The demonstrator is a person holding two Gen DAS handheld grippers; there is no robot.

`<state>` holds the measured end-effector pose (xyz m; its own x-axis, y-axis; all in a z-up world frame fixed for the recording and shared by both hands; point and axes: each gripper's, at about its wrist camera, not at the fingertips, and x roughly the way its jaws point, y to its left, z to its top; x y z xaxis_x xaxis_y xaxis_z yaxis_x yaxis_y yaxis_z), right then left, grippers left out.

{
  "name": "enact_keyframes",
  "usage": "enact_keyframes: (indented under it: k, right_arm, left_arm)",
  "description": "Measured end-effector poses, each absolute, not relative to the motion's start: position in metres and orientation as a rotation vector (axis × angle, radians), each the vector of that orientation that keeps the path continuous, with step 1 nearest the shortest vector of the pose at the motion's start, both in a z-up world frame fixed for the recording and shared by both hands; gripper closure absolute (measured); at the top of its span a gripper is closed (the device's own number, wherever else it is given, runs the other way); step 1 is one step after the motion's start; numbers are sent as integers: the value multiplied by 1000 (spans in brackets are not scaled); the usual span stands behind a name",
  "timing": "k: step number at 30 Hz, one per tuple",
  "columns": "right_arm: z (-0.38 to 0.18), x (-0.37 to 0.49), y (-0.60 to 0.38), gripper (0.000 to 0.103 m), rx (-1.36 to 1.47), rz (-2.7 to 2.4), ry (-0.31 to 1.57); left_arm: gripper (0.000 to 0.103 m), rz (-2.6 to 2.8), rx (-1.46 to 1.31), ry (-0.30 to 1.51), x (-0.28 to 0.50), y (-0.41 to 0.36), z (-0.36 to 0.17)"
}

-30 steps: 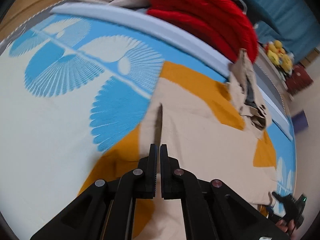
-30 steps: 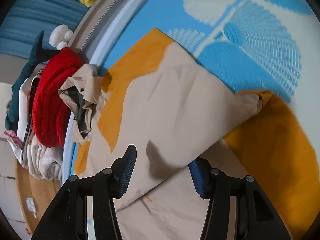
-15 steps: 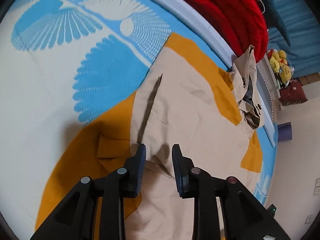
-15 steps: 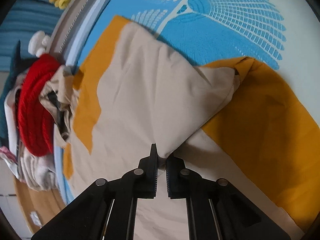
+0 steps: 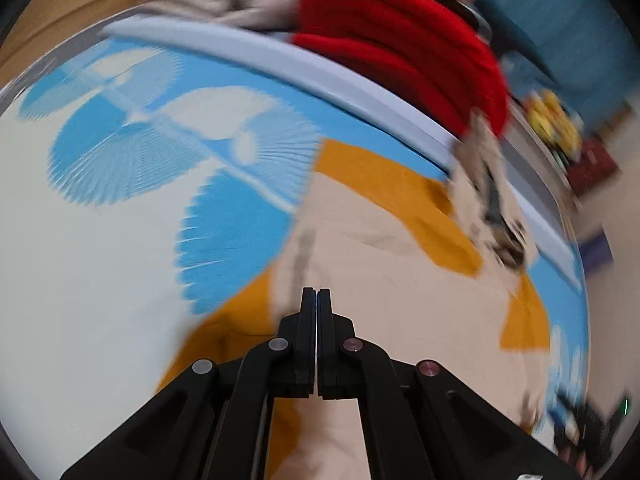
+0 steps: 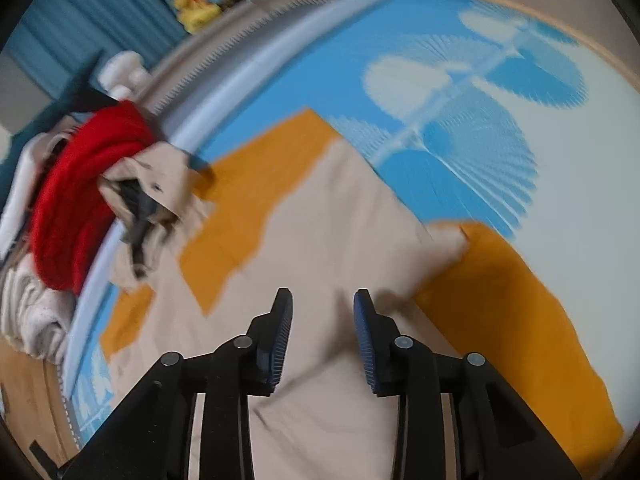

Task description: Fold large clothes

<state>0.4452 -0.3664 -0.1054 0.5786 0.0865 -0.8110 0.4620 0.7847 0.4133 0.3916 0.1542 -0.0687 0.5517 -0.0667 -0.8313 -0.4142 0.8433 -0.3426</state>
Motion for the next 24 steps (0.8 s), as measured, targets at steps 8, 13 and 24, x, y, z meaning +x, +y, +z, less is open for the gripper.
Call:
enact_keyframes:
  k: [8,13,24]
  right_arm:
    - [-181,474,-406,64,712,-235,1151]
    - [-137,471,-386,63,594,-245,1059]
    - [-127,480,-366,58,478,-197,1082]
  left_arm:
    - [90,171,-530,1249,409,130,-132]
    - [87,142,-429,1113,411,120,-101]
    - [74,184,-350,1054,409,119,-77]
